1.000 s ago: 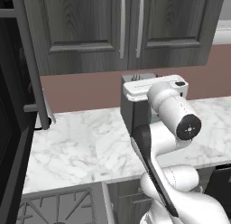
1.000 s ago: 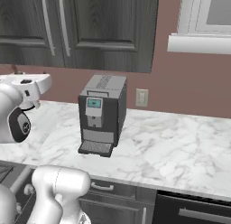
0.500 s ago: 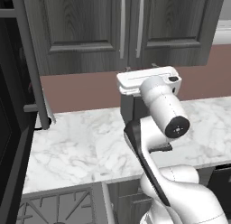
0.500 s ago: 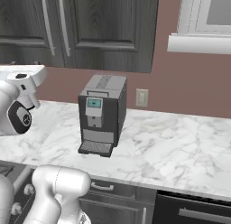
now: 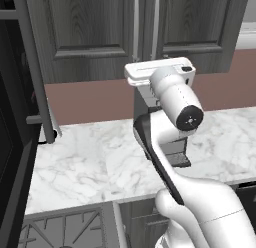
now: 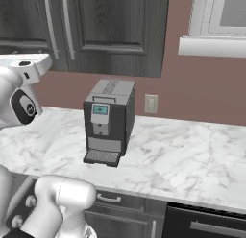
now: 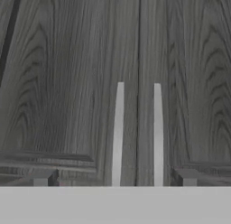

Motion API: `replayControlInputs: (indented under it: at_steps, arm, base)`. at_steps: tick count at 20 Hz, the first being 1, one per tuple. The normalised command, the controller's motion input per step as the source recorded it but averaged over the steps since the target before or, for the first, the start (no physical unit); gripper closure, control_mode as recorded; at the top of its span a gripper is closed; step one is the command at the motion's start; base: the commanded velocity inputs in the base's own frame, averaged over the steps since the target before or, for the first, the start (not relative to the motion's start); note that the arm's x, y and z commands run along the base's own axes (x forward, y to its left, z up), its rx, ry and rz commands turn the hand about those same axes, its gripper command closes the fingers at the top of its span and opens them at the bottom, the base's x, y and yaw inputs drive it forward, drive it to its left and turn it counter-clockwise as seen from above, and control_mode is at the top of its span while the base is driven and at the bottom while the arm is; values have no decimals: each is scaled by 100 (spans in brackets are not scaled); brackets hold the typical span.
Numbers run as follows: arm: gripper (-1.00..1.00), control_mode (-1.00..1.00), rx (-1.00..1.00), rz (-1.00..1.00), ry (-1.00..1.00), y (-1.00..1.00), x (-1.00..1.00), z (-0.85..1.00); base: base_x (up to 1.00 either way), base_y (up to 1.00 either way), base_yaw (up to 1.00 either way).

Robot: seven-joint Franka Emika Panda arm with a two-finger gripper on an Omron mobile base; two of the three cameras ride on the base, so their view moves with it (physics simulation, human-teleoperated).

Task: Get the candle and the liquor from the cabinet and move them to the dining counter.

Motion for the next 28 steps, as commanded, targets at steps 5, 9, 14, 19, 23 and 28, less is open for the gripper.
replayControlInputs:
  at_steps: [5,9,14,19,23,28]
  arm:
    - [-100,-100,0,0,0,0,41,26]
    - [-100,-100,0,0,0,0,41,21]
    - [-100,-100,0,0,0,0,45,5]
    - [-100,-100,0,0,0,0,39,0]
    - [-100,-100,0,0,0,0,36,0]
    - [-100,-100,0,1,0,4,17,0]
  base:
    - [0,0,0]
    - [0,0,0]
    - [0,0,0]
    - [0,0,0]
    - [0,0,0]
    - [0,0,0]
